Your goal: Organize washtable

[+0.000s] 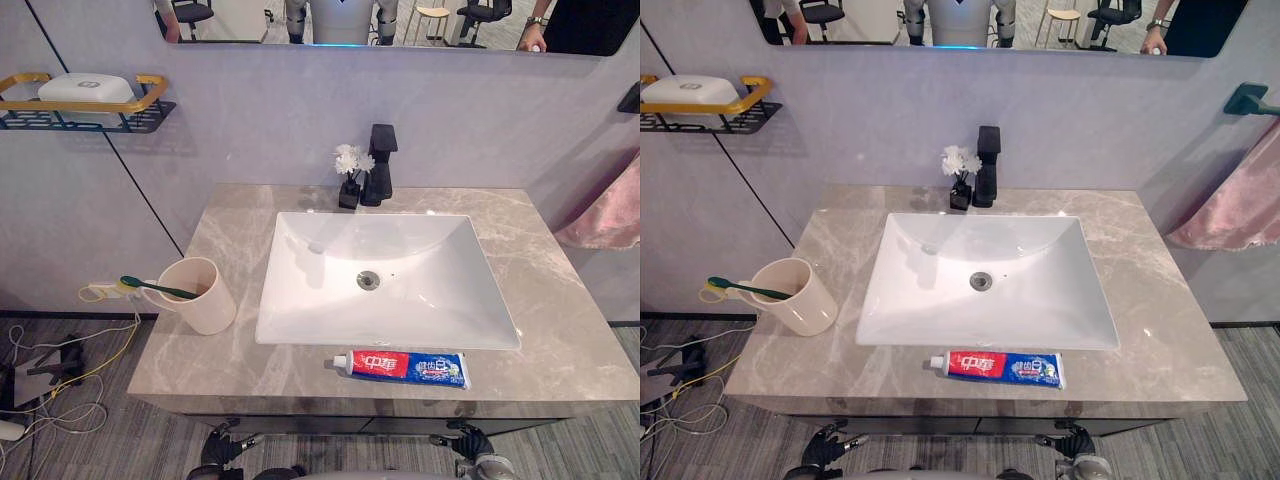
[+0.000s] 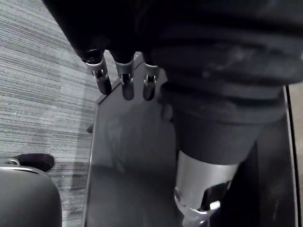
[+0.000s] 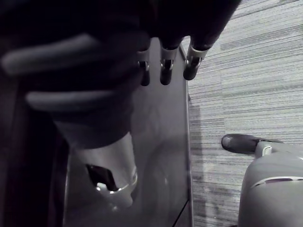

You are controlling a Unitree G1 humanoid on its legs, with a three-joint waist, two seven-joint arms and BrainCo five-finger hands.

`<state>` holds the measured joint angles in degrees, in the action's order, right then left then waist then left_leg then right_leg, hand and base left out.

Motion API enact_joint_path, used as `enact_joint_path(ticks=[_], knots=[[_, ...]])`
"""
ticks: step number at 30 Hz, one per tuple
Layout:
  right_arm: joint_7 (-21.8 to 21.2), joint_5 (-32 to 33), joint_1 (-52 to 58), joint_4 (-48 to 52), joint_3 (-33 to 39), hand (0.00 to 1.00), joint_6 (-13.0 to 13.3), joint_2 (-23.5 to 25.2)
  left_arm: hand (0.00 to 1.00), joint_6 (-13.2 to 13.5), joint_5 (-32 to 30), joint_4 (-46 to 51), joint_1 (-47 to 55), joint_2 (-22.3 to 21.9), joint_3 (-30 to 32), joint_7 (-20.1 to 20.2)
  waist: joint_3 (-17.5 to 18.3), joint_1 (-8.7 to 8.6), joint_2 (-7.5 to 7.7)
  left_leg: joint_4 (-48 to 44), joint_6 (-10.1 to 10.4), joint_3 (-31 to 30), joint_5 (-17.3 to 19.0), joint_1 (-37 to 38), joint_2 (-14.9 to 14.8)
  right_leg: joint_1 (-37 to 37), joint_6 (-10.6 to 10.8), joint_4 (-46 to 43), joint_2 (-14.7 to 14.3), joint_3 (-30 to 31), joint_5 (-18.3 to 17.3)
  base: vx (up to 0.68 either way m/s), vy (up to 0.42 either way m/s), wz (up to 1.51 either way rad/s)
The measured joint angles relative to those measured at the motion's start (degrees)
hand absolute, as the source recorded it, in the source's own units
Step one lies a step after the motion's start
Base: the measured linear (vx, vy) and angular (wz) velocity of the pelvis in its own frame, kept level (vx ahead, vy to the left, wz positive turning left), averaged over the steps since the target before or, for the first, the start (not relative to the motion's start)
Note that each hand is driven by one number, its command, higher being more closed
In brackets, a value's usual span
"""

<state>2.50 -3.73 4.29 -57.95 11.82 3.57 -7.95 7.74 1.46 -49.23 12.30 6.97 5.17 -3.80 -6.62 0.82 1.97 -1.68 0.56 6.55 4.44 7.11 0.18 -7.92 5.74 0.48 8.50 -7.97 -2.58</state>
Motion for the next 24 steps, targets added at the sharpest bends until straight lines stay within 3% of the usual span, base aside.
enact_joint_path(ticks=[11,16,20,24], knots=[[0.4,7.5,2.0,-1.5,6.6,0.00,0.4,0.0,0.00,0.0,0.7,-3.9,-1.8,0.0,-1.2,-0.1,-0.3,-0.11,-0.91,5.6,0.5,0.1,-2.9,3.6,-0.5,-2.1,1.0,1.3,0.0,-2.0,0.6,-0.03,-0.016,0.04],[0.6,7.7,2.1,-1.4,8.5,0.00,0.4,-0.2,0.00,-0.1,0.7,-4.5,-2.2,0.2,0.0,0.0,-0.4,-0.08,-0.94,5.6,0.7,-0.1,-3.1,3.9,-0.4,-3.0,1.1,1.6,0.3,-3.1,0.6,-0.03,-0.008,0.09],[0.4,7.7,1.8,-1.4,10.8,0.00,0.4,-2.1,0.00,-0.1,1.4,-4.5,-2.4,2.6,4.9,-0.1,-0.5,-0.16,-1.12,5.7,1.0,-1.2,-3.3,4.0,-0.4,-3.8,1.1,1.7,0.6,-4.8,0.6,-0.02,-0.012,0.15],[-0.2,7.7,1.6,-1.6,12.4,0.00,0.3,-5.3,0.00,-0.1,1.4,-4.4,-2.9,7.8,12.6,-0.1,-0.8,-0.09,-1.68,5.9,1.3,-1.9,-3.6,4.4,-0.7,-4.5,1.3,1.7,0.5,-6.0,0.5,-0.04,-0.016,0.12]])
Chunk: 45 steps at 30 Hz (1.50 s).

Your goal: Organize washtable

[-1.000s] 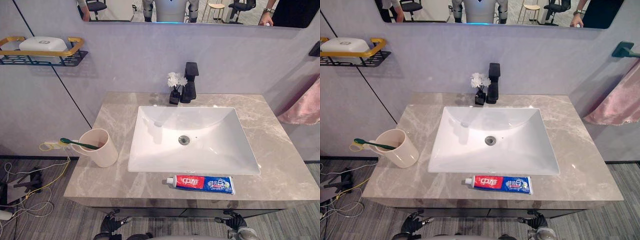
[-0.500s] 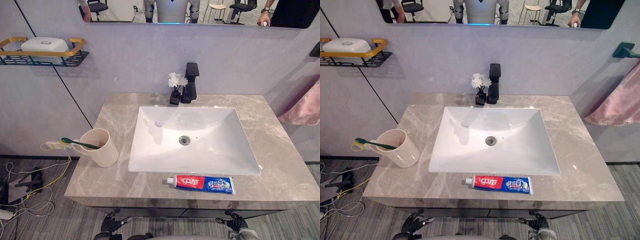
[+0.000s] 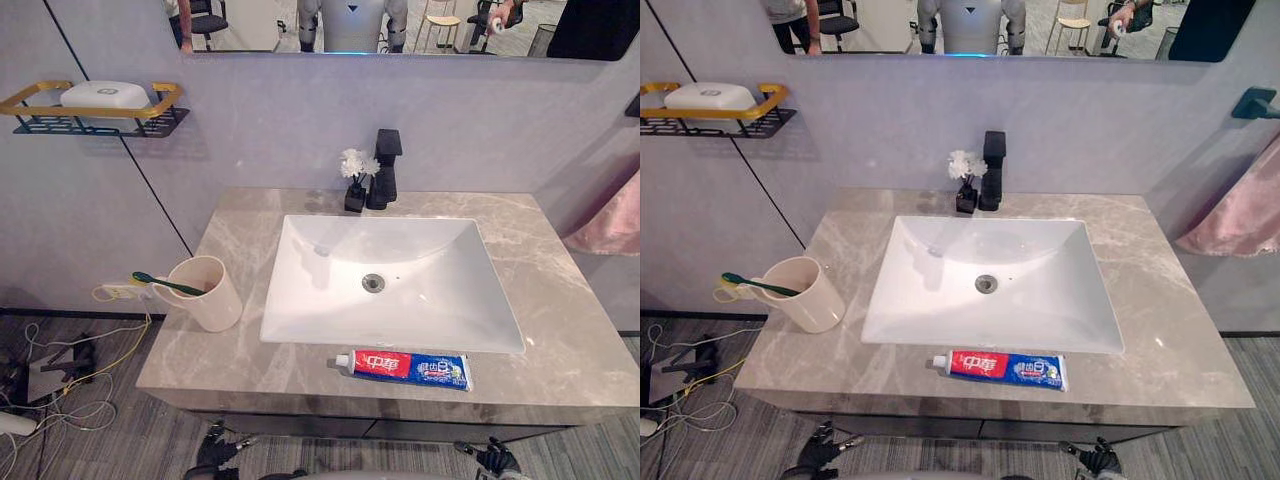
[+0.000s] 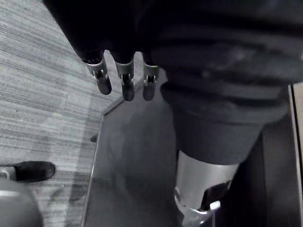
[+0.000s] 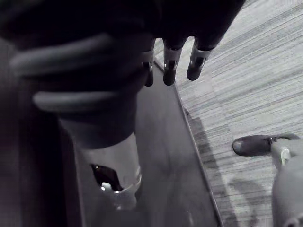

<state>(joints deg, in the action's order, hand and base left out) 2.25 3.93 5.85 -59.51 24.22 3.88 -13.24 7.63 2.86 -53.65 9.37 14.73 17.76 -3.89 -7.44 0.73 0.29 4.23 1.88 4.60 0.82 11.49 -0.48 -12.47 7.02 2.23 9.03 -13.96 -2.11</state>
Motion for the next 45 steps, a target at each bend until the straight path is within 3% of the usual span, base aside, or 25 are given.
enact_joint_path(ticks=[3,6,13,16,20,24,26,29,32,36,45], knots=[[-0.2,0.0,0.1,0.0,0.7,0.00,0.0,-1.3,0.00,-0.3,0.0,1.7,-0.5,3.1,5.5,-0.2,-0.2,-0.10,-0.60,1.0,0.1,-1.0,-1.0,0.0,0.0,-0.1,0.1,0.0,0.0,-1.3,0.0,-0.05,-0.020,0.18],[-0.2,0.0,0.9,0.0,0.8,0.00,0.0,-1.3,0.00,-0.4,1.0,10.0,-0.4,5.5,8.6,-1.2,-0.2,0.19,-0.54,1.0,0.3,-2.2,-1.1,-0.7,-0.2,-0.3,0.2,0.1,-0.1,-3.0,-0.1,-0.05,-0.027,0.26],[-1.2,0.0,3.7,1.8,3.0,0.00,0.1,-0.3,0.00,-0.3,0.8,44.6,0.7,5.8,14.5,-5.2,0.0,1.69,-1.05,1.0,0.2,-3.3,-1.6,-1.7,-0.3,-0.5,0.2,0.6,-0.2,-5.1,-0.1,-0.02,-0.014,0.14],[-1.4,0.1,4.9,2.1,3.4,0.00,0.1,0.2,0.00,0.7,-1.8,59.1,-0.2,3.3,14.0,-7.4,0.1,1.66,-1.04,1.0,0.1,-4.7,-1.6,-1.9,-0.1,-1.4,0.2,1.1,-0.2,-6.5,-0.1,0.01,-0.013,0.19],[-1.7,1.8,5.3,2.2,4.2,0.00,0.2,2.0,0.00,2.1,-5.5,73.2,-2.0,1.0,6.4,-8.5,0.2,1.43,-0.88,0.8,0.8,-6.2,-2.1,-2.8,0.2,-1.6,0.2,1.1,0.0,-8.1,-0.1,-0.01,-0.011,0.20],[-2.6,2.5,5.4,2.6,4.0,0.00,0.3,2.8,0.00,5.1,-7.3,85.0,-1.9,0.0,-2.2,-7.2,0.2,0.22,-0.90,0.3,0.8,-6.3,-2.1,-2.8,0.6,-1.8,0.2,0.9,0.3,-8.1,-0.1,-0.02,0.008,0.03],[-2.6,2.8,5.1,2.6,2.8,0.00,0.9,3.4,0.00,6.5,-8.0,89.4,-2.5,0.0,-9.6,-5.3,0.2,-0.17,-1.00,0.0,0.8,-6.2,-2.1,-2.8,0.6,-1.9,0.2,0.7,0.4,-8.1,-0.1,-0.07,0.008,0.00],[-2.7,2.8,5.1,3.0,1.0,0.00,1.1,3.5,0.00,6.9,-9.6,92.0,-3.6,0.1,-17.6,-2.8,0.4,-0.33,-1.29,-0.2,0.9,-6.1,-2.1,-2.9,0.4,-1.3,0.1,0.4,0.2,-8.0,-0.2,-0.07,-0.002,0.00],[-2.7,2.9,5.2,4.0,-1.5,0.00,1.3,3.3,0.00,7.2,-11.4,92.1,-3.9,0.3,-21.3,-0.3,0.5,-1.54,-1.57,0.0,1.1,-5.9,-1.9,-3.0,0.1,-1.1,0.0,0.4,0.0,-7.9,-0.3,-0.05,-0.006,-0.02],[-3.7,2.9,5.3,4.2,-4.5,0.00,1.4,3.4,0.00,7.2,-15.0,90.3,-5.2,2.5,-27.1,3.6,1.1,-1.58,-1.83,0.3,1.0,-4.5,-2.0,-3.3,-0.7,0.0,-0.2,0.6,-0.8,-6.7,0.0,-0.02,-0.012,-0.16],[-3.8,2.2,5.8,5.0,-5.2,0.00,1.4,4.1,0.00,6.3,-22.5,80.4,-6.5,4.2,-34.8,8.8,1.5,-1.66,-1.44,-0.1,1.0,-3.6,-2.1,-4.8,-1.5,0.9,-0.3,1.4,-1.5,-6.1,0.2,0.03,-0.017,-0.05]])
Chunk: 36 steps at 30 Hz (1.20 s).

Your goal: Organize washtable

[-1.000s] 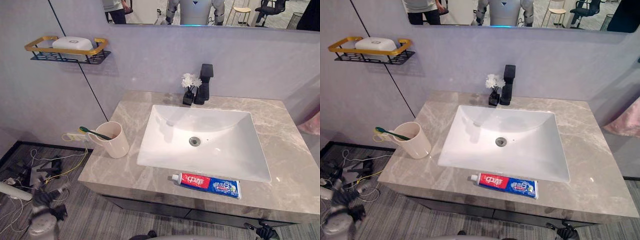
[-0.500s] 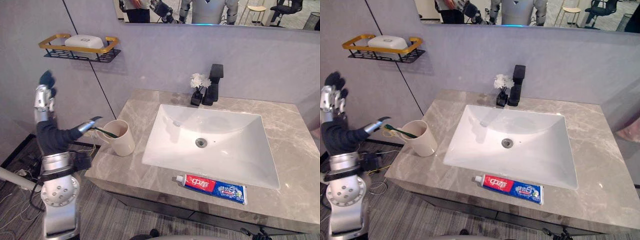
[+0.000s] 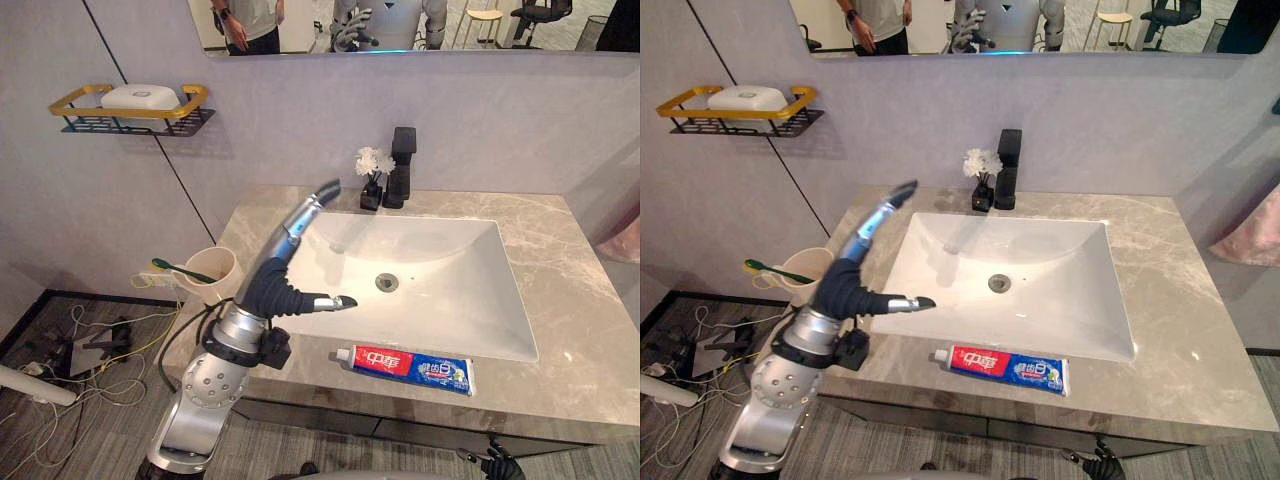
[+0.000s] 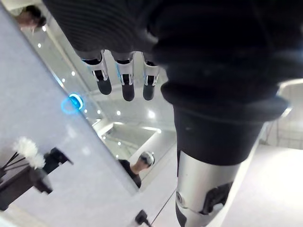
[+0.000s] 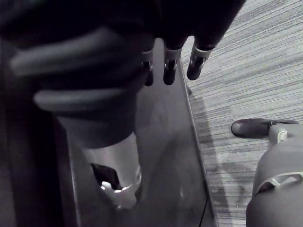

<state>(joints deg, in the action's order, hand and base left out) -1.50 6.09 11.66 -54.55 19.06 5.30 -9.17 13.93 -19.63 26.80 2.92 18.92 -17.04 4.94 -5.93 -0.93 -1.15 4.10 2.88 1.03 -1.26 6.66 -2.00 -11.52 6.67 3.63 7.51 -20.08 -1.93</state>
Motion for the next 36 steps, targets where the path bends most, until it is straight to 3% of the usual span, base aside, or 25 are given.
enact_joint_path(ticks=[4,18,22,28,36], knots=[[0.0,-0.2,0.8,1.5,-0.1,0.00,-0.1,0.7,0.00,0.0,-2.9,-1.9,1.0,0.9,-1.5,0.2,0.2,0.06,0.68,-0.1,0.0,0.3,0.0,0.0,0.0,0.0,0.0,0.0,0.0,0.1,0.0,0.00,0.000,0.00],[0.1,-1.0,1.8,3.6,-1.2,0.00,0.0,0.8,0.00,0.4,-5.8,-4.1,9.2,2.3,-4.2,2.6,0.4,0.08,0.70,-0.2,0.0,0.5,0.0,0.4,-0.1,-0.3,0.0,-0.4,0.1,0.2,0.0,-0.03,0.001,0.00],[0.1,-1.1,2.1,3.8,-2.0,0.00,-0.2,0.7,0.00,0.5,-6.5,-5.1,9.5,3.8,-7.4,2.6,0.4,-0.14,0.72,-0.1,0.0,0.4,0.0,1.5,0.0,-1.1,0.0,-0.1,0.1,0.0,0.0,0.00,0.000,0.00],[0.1,-1.1,2.0,4.3,-2.3,0.00,-0.2,0.8,0.00,0.4,-9.1,-9.6,9.3,2.5,-10.5,2.6,0.7,-1.36,0.40,0.0,0.0,0.3,0.0,1.5,0.0,-1.3,0.0,0.4,0.0,-0.2,0.1,-0.03,-0.001,0.01],[0.2,-1.1,2.3,4.3,-3.3,0.00,-0.3,0.7,0.00,-0.1,-12.7,-13.7,6.5,0.8,-12.2,2.5,0.9,-1.60,0.09,0.9,0.3,0.4,-0.2,1.8,-0.3,-1.4,0.1,1.1,-0.4,-0.2,0.3,0.00,0.000,0.00]])
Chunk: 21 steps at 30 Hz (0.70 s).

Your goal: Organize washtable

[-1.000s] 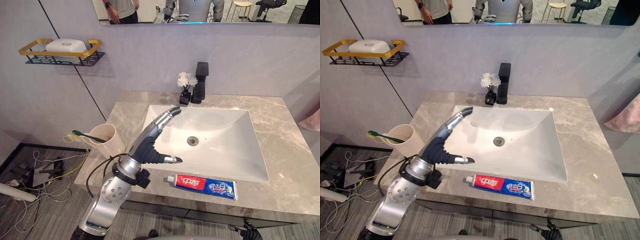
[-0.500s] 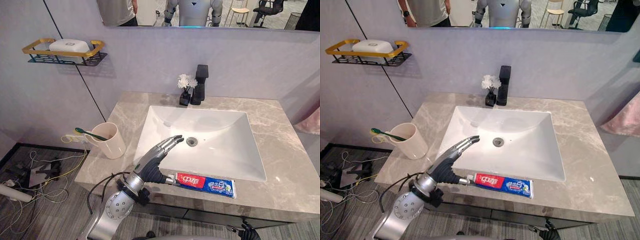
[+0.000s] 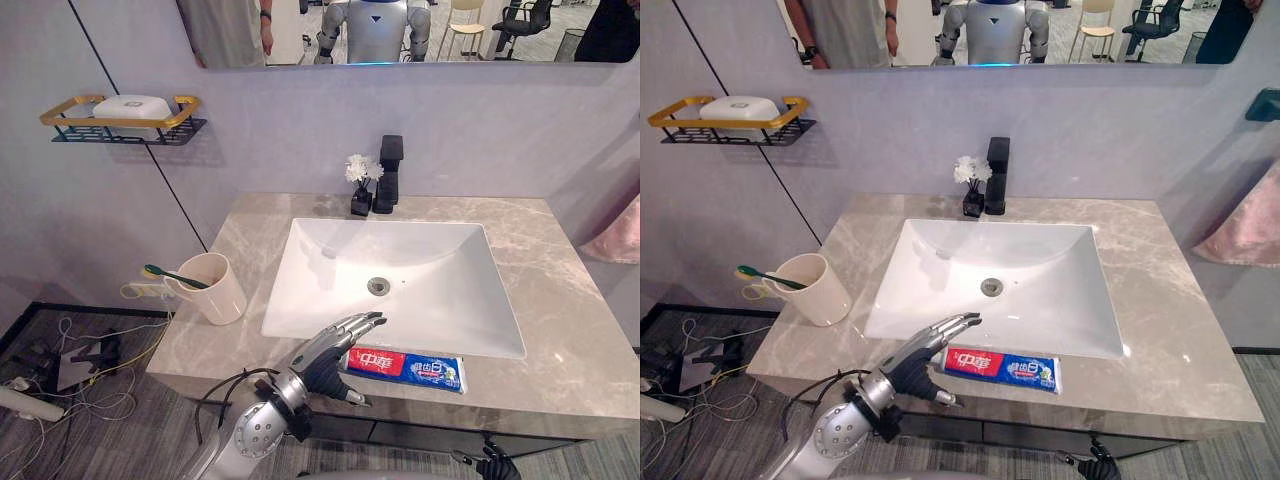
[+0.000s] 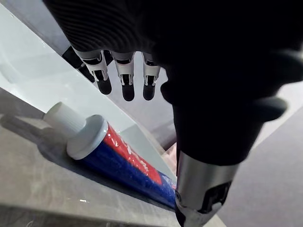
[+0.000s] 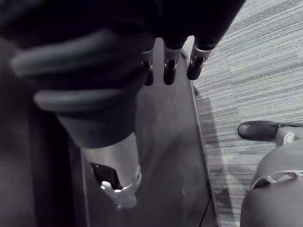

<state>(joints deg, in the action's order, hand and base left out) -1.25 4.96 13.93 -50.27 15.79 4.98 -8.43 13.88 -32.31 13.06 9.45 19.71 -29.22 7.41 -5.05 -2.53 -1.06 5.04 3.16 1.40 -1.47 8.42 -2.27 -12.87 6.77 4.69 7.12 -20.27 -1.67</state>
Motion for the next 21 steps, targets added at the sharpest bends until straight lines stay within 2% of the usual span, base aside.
enact_joint_path(ticks=[7,9,10,21], knots=[[0.0,0.0,-0.1,0.1,0.0,0.00,-0.1,0.1,0.00,-1.6,-2.3,-4.7,-3.3,-1.7,-0.1,-0.5,0.0,-0.40,-0.01,0.1,0.0,0.2,0.0,0.0,0.0,-0.1,0.2,0.7,-0.1,0.1,0.2,0.00,0.000,0.00],[0.0,0.0,-0.7,0.1,0.0,0.00,-0.2,0.2,0.00,-2.2,-2.6,-5.1,-3.7,-1.7,-0.1,-1.5,-0.1,-1.17,-0.08,0.1,0.0,0.3,0.1,-0.2,0.0,0.0,0.2,0.8,-0.1,0.2,0.2,-0.03,0.001,-0.02],[0.0,0.0,-0.8,0.2,0.0,0.00,-0.2,0.3,1.00,-2.2,-3.0,-5.8,-4.0,-1.8,-0.1,-1.5,-0.1,-1.35,-0.09,0.1,0.1,0.4,0.1,-0.2,-0.1,0.0,0.1,1.0,-0.2,0.3,0.3,-0.02,0.000,-0.04],[-0.1,0.0,-1.1,2.2,-0.1,0.00,-1.1,1.0,1.00,-2.3,-4.4,-10.3,-6.8,-3.3,0.5,-2.5,-0.4,-1.62,-0.53,0.1,0.6,2.0,0.4,-0.4,-1.3,1.0,0.0,1.2,-1.2,1.7,0.4,-0.01,-0.008,-0.08]])
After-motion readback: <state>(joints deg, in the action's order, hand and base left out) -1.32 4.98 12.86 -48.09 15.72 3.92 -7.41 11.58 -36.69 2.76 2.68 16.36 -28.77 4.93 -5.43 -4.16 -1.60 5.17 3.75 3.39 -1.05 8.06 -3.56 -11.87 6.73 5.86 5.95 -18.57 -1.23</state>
